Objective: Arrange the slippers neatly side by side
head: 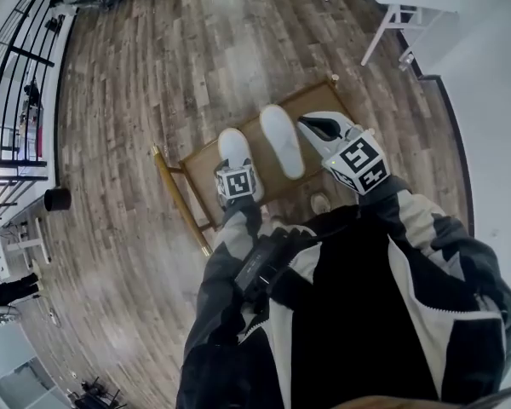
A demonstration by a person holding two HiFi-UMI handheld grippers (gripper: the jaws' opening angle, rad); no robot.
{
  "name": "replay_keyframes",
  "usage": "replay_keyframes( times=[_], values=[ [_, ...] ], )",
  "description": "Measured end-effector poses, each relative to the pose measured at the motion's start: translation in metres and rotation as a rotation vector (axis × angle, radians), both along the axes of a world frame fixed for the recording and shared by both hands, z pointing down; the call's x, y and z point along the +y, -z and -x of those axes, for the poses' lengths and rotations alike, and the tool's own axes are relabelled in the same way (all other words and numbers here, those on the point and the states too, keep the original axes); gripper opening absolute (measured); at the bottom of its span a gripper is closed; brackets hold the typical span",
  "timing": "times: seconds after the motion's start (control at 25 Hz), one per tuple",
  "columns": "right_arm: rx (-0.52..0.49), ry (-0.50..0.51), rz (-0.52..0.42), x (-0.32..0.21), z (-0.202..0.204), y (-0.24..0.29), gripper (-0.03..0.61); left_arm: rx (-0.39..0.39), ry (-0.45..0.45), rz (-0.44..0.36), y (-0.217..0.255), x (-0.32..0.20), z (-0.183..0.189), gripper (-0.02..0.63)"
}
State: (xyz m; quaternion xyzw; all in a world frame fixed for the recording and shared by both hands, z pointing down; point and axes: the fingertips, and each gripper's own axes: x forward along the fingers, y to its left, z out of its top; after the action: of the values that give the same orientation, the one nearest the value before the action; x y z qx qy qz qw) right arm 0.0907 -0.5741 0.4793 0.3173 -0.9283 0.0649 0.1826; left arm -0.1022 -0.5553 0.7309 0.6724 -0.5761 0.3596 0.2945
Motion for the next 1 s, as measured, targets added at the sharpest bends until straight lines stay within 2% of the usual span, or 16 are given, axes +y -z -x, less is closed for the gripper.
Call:
replay_keyframes(
  times=[0.16,0.32,0.4,0.44,0.48,0.64,0.88,1.0],
  values=[
    [0.017,-0.032,0.003,-0.003,-0.018,-0.003,0.003,0.054,0.029,0.073,-0.025,0.005,-0.006,0.279],
    [0.031,-0.044,0.016,-0.006,-0.027,-0.006,0.003,0.035,0.022,0.072,-0.03,-0.003,-0.009,0.269],
    [0.035,-0.039,0.02,-0.005,-0.025,-0.005,0.003,0.041,0.034,0.08,-0.032,-0.004,-0.007,0.191],
    [0.037,-0.037,0.02,-0.005,-0.025,-0.005,0.003,0.054,0.039,0.087,-0.034,-0.004,-0.007,0.088],
    [0.039,-0.037,0.021,-0.005,-0.025,-0.005,0.003,0.069,0.044,0.097,-0.036,-0.004,-0.008,0.038],
    [0.039,-0.04,0.022,-0.006,-0.03,-0.006,0.003,0.083,0.057,0.124,-0.04,-0.002,-0.008,0.031],
    [0.029,-0.01,0.021,0.0,-0.023,-0.007,0.003,0.082,0.073,0.08,-0.025,0.0,-0.008,0.031],
    [0.018,0.013,0.018,0.002,-0.017,-0.005,0.003,0.084,0.083,0.032,-0.009,0.001,-0.006,0.031]
  ],
)
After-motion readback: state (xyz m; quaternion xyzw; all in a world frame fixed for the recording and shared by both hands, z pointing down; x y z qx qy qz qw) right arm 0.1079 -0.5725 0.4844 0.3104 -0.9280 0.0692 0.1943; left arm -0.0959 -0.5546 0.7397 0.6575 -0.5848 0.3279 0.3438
